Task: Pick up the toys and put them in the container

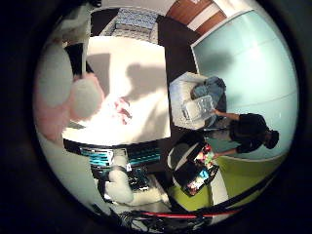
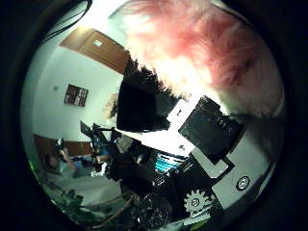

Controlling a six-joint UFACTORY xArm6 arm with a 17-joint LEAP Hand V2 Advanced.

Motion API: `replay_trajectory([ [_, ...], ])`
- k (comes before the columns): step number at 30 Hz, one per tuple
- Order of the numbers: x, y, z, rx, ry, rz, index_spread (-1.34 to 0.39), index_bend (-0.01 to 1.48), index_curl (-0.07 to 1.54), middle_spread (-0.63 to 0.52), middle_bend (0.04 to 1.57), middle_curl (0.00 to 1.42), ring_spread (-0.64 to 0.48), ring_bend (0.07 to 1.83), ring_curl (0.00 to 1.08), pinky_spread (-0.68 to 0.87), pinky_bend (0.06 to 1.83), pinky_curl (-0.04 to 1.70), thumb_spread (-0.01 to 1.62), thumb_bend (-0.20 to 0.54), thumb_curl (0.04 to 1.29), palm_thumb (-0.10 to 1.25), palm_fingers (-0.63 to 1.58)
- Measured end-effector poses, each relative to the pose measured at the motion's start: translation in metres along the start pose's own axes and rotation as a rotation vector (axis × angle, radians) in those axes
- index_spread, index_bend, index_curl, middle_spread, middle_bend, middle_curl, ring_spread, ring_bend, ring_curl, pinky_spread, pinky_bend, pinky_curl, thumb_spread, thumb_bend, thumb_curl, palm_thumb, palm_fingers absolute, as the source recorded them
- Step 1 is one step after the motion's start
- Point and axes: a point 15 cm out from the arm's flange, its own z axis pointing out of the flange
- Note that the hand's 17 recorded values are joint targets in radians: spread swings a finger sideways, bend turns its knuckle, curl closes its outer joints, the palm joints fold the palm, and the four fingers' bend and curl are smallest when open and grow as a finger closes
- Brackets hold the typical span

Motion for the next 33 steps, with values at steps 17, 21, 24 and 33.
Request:
replay_trajectory([
  [17, -0.150, -0.046, 0.025, 0.068, -0.144, -0.138, -0.29, 0.97, 0.99, -0.21, 1.18, 0.99, -0.28, 1.26, 0.91, -0.23, 1.17, 1.12, 1.05, -0.014, 0.65, 1.01, 1.06],
  [21, -0.162, -0.061, 0.038, 0.083, -0.155, -0.138, -0.29, 0.96, 1.00, -0.21, 1.18, 0.99, -0.28, 1.25, 0.90, -0.24, 1.14, 1.12, 1.05, -0.013, 0.66, 1.01, 1.06],
  [24, -0.165, -0.072, 0.046, 0.101, -0.150, -0.143, -0.30, 0.84, 0.97, -0.20, 1.10, 0.91, -0.27, 1.19, 0.81, -0.30, 1.02, 1.01, 0.94, -0.048, 0.66, 0.91, 1.06],
  [33, -0.160, -0.094, 0.076, 0.119, -0.072, -0.182, -0.41, 0.35, 0.82, -0.26, 0.79, 0.73, -0.32, 1.07, 0.61, -0.58, 0.78, 0.75, 1.09, -0.021, 0.53, 0.76, 0.83],
])
